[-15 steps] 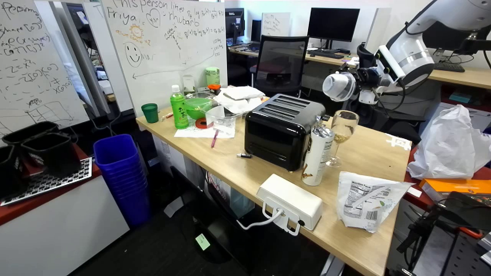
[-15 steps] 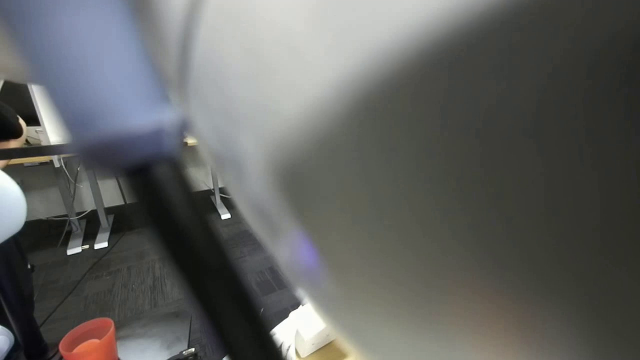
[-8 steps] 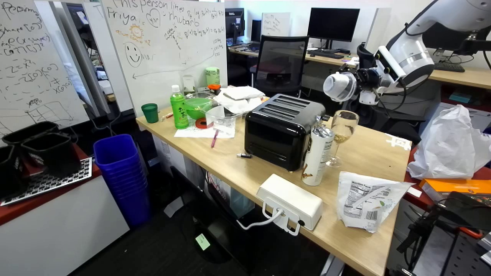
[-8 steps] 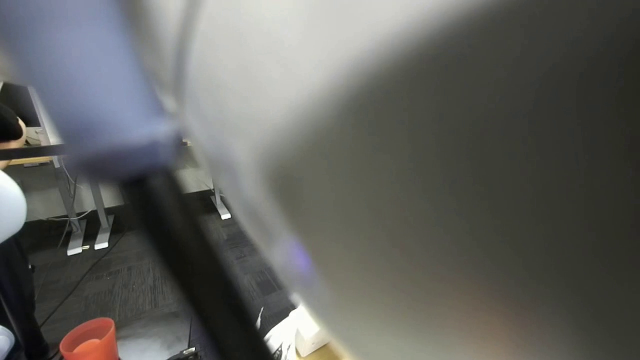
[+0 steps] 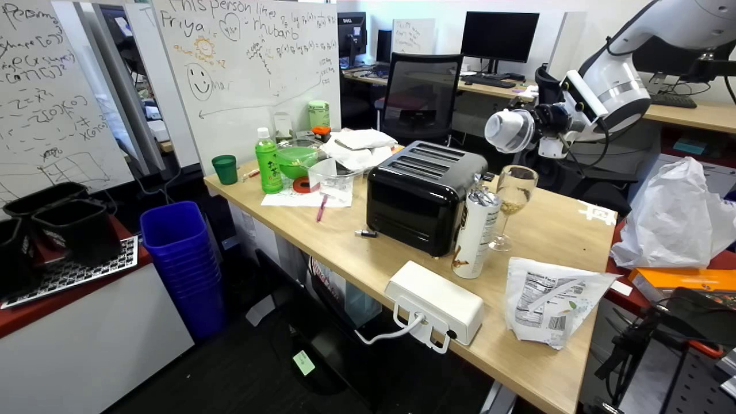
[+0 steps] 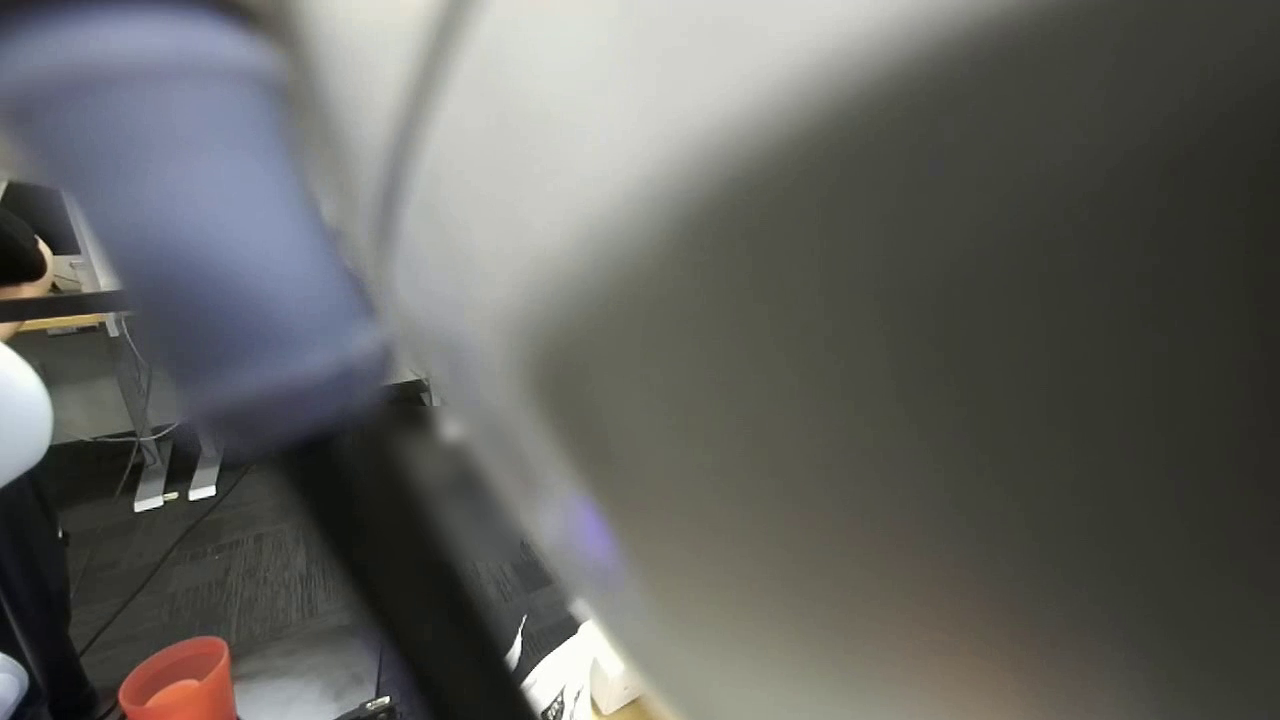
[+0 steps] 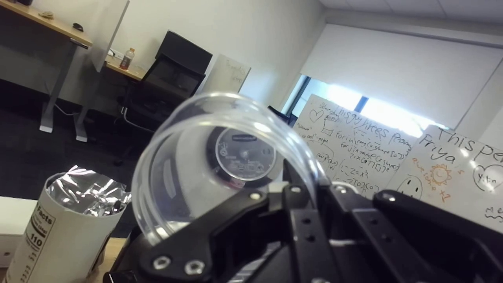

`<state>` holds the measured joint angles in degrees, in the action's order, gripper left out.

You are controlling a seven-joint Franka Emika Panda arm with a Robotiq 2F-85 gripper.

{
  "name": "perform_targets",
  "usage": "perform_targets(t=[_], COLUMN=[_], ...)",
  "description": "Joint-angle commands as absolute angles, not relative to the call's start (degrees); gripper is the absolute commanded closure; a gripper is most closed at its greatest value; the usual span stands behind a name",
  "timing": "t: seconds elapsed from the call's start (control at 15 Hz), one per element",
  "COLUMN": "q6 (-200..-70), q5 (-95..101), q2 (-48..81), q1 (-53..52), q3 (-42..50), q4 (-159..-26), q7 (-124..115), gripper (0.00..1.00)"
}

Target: Pour the contents of the bowl into the wine glass

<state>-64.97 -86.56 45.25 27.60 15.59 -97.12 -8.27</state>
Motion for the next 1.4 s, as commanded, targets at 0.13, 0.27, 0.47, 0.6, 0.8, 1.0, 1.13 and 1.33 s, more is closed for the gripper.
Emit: perform_targets(t=[0.13, 0.27, 0.47, 0.6, 0.8, 1.0, 1.13, 1.33], q6=[-66.7, -66.5, -66.2, -66.4, -65.9, -63.9, -63.3, -63.2], q5=[-82.6, -81.0, -79.4, -77.3, -74.0, -71.3, -69.2, -65.7], q2=[44.9, 44.2, 43.0, 41.9, 40.8, 41.3, 41.8, 42.1], q1=[26.1, 25.7, 25.4, 24.8, 24.4, 24.3, 23.7, 22.7], q3=[17.7, 17.8, 17.6, 17.7, 17.3, 16.6, 16.2, 15.6], q4=[-95.6, -95.6, -96.0, -96.4, -96.5, -95.3, -94.6, -93.8], q7=[-1.2, 1.5, 4.5, 6.1, 7.6, 7.0, 7.2, 8.3], gripper=[0.98, 0.98, 0.98, 0.98, 0.98, 0.98, 0.98, 0.98])
